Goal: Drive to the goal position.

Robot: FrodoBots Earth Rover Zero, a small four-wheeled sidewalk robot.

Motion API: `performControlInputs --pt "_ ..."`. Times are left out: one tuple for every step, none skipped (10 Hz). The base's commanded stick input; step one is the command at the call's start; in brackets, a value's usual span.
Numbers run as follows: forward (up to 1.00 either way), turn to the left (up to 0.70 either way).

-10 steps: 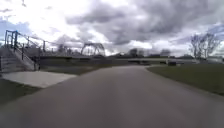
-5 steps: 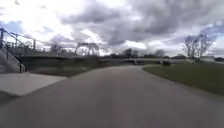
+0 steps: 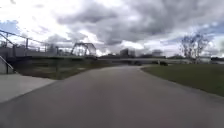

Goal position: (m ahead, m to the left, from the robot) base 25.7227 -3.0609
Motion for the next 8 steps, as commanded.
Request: performControlInputs --pt "1.0 0.0" --pt "1.0 -0.09" --pt "1.0 -0.21" --pt "1.0 -0.26" --pt "1.0 -0.17" --pt "1.0 0.0" --pt "1.0 0.0" --pt "1.0 0.0"
